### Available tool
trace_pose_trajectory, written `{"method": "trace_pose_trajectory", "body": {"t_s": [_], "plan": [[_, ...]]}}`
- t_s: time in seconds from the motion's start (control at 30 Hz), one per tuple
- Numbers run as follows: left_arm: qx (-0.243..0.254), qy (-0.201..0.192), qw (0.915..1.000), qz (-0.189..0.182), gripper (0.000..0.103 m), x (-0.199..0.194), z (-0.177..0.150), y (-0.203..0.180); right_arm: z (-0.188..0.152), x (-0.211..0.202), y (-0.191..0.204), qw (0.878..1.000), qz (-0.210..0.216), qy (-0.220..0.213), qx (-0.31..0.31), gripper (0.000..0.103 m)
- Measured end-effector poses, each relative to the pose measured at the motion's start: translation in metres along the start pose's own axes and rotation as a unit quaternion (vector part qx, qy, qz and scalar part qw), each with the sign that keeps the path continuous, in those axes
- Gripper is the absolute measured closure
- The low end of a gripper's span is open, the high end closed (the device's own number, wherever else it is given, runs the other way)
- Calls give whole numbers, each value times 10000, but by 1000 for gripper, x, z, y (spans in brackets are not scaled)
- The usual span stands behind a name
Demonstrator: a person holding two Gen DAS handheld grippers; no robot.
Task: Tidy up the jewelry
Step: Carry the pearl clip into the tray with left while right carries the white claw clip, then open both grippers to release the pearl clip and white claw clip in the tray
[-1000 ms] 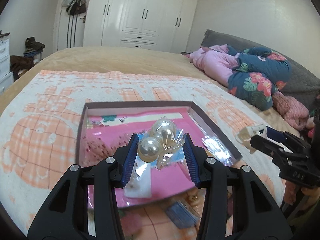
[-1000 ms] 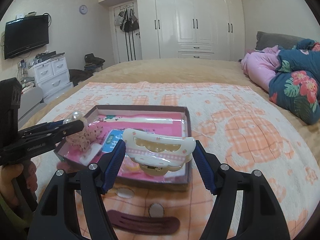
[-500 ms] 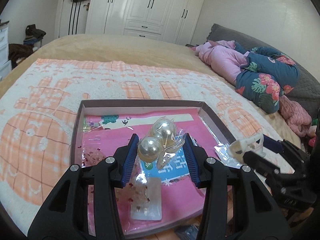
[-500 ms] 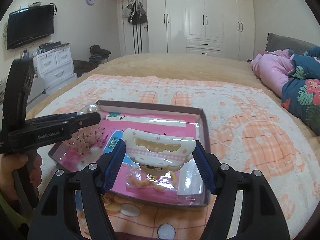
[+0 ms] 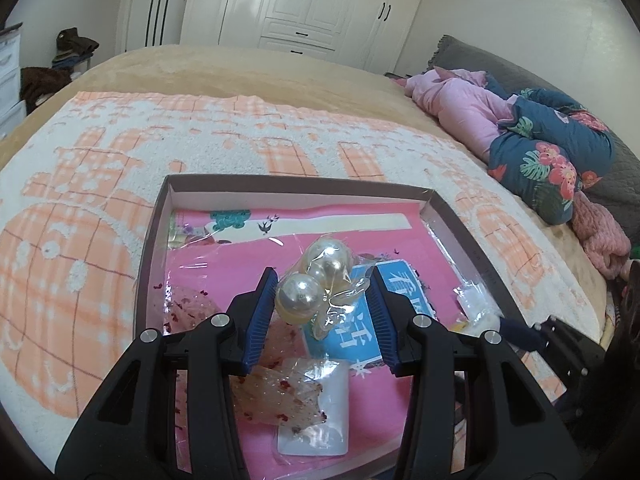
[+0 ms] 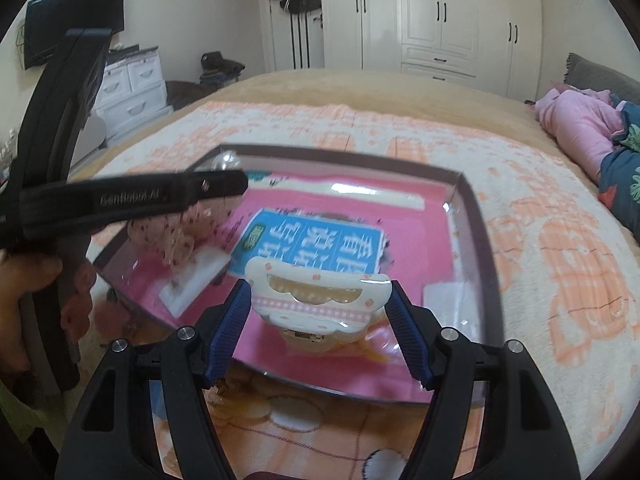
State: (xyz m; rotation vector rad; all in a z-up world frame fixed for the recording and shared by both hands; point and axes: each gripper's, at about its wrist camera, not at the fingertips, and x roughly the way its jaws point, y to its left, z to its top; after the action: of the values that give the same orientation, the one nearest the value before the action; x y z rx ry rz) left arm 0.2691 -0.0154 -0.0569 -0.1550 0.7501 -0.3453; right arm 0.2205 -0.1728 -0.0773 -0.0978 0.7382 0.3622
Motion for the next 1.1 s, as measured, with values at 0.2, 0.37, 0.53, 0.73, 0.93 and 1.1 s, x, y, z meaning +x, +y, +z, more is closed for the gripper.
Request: {"method": "trace_pose_trajectory", "body": {"t_s": [0.2, 0.37, 0.53, 0.73, 0.93, 1.1], "plan": [[22, 58, 10000, 20, 66, 4, -2, 0, -5, 3, 1, 10000, 2, 66, -1, 36], [-15, 136, 9999, 28, 66, 9, -5, 2, -7, 3, 0, 9999, 17, 115, 15, 36], [-18, 171, 9998, 28, 66, 10, -7, 2, -8, -2, -5, 9998, -2, 116, 139, 32], [-18, 131, 9999, 33, 64, 7, -8, 0, -11, -13, -11, 9997, -113, 34, 194, 27], [10, 46, 10000, 62, 57, -1, -8, -2, -13, -28, -14, 9995, -237, -111, 157, 23], [-50, -35, 10000, 67, 49, -13, -9, -3, -13, -41, -16, 9991, -269, -246, 226, 18]]}}
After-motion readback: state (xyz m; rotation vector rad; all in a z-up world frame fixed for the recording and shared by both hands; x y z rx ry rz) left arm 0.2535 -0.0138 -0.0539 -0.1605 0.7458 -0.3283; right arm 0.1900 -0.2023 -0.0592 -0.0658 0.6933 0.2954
